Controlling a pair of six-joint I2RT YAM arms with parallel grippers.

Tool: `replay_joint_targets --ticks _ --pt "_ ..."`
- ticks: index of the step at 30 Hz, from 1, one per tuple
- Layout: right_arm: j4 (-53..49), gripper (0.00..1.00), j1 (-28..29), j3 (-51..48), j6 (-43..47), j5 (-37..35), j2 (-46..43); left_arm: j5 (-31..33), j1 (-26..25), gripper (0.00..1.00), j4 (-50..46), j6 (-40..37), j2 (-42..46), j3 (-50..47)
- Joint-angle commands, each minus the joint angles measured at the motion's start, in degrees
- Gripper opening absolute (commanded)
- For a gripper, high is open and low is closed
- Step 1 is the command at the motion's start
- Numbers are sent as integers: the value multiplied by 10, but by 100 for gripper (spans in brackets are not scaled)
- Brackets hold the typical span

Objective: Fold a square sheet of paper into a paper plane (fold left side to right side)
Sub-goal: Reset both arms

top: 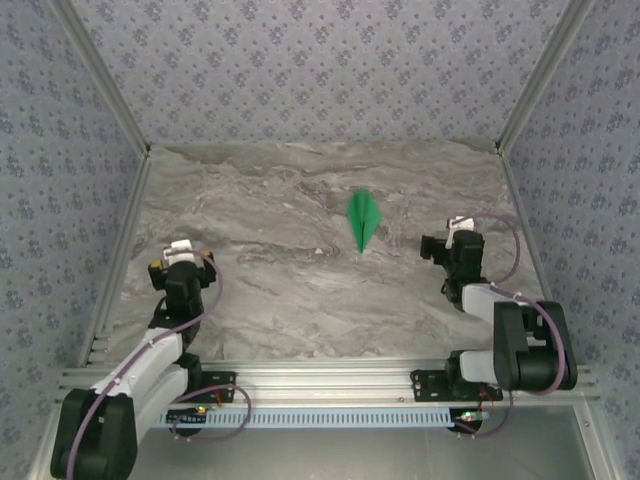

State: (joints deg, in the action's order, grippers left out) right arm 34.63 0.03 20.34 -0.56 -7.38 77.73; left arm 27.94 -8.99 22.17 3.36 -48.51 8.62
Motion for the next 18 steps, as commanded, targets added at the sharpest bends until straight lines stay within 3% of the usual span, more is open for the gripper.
replay_joint_targets --ticks 1,3,7,18 --pt "134 100 -6 -7 23 37 54 -80 23 98 103 -24 -26 3" --pt "181 100 -6 -10 29 50 98 -100 26 98 126 -33 -61 8" --pt "109 100 -23 22 17 74 94 -135 27 98 169 -49 -138 31" --pt "118 100 -30 19 13 88 95 -210 31 98 307 -88 -323 81"
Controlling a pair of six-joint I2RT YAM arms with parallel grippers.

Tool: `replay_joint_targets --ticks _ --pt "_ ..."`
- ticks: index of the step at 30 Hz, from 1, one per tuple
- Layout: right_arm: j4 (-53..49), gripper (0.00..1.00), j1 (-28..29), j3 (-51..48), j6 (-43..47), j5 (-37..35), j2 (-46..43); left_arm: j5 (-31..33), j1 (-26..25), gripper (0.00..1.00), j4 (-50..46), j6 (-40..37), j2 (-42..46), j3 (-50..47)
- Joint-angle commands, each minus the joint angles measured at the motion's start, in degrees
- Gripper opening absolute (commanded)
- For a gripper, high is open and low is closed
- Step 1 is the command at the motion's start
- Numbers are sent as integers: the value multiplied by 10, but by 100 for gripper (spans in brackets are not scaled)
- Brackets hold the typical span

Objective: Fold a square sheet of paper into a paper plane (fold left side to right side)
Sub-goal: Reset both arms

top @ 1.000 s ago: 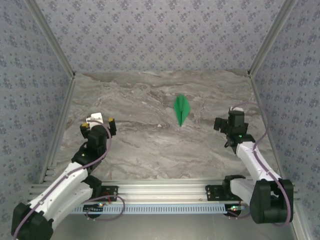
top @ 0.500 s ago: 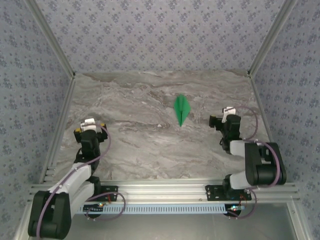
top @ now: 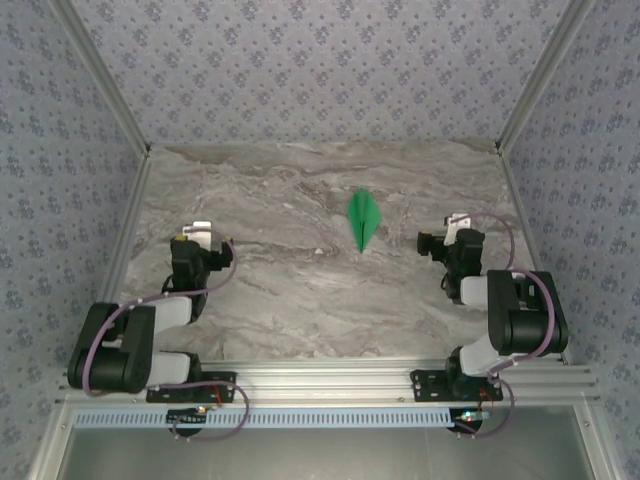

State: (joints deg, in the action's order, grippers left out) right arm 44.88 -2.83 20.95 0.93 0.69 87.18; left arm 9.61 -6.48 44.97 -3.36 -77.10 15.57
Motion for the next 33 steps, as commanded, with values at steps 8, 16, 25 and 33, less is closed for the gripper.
replay_joint_targets --ticks 8,16,25,33 --pt "15 100 -1 13 -2 7 1 -44 43 98 40 21 -100 61" --pt "15 100 5 14 2 -5 0 -92 86 98 20 53 -107 79" --pt "15 100 11 13 6 -14 1 -93 85 98 14 51 -107 80" --pt "14 100 9 14 4 -11 1 -93 85 98 14 52 -107 80"
